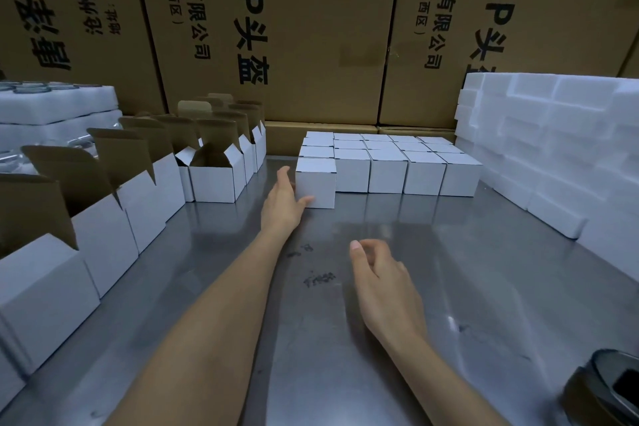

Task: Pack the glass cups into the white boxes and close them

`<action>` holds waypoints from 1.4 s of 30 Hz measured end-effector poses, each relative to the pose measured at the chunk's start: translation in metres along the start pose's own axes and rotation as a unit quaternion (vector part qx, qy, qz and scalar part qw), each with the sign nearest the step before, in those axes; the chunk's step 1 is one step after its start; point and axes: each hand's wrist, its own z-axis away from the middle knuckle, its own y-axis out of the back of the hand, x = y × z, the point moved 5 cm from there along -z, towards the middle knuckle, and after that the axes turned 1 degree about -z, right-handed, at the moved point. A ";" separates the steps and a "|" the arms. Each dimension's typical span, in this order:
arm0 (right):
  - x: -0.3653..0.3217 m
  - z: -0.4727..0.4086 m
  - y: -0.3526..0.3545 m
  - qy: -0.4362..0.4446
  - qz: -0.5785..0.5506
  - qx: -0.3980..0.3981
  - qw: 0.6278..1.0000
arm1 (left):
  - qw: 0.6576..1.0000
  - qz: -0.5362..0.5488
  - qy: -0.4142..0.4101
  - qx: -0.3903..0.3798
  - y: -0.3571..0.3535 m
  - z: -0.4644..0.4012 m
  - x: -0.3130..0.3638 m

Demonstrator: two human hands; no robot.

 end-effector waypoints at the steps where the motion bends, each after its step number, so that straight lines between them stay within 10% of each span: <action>1: 0.000 0.000 0.000 0.001 -0.001 0.001 1.000 | 1.000 -0.002 -0.001 0.001 -0.001 -0.002 -0.001; 17: -0.003 0.000 0.002 -0.016 0.000 -0.003 1.000 | 0.997 0.041 0.042 0.045 0.010 0.034 0.002; 24: -0.013 0.012 0.017 -0.019 -0.033 0.034 0.999 | 0.997 -0.002 -0.079 -0.015 0.028 0.135 0.031; 32: -0.026 0.079 0.039 0.097 0.346 0.047 0.932 | 0.955 -0.132 -0.259 -0.060 0.056 0.223 0.063; 42: -0.001 0.090 0.120 -0.140 0.353 0.046 0.924 | 0.968 -0.087 -0.230 -0.057 0.065 0.224 0.062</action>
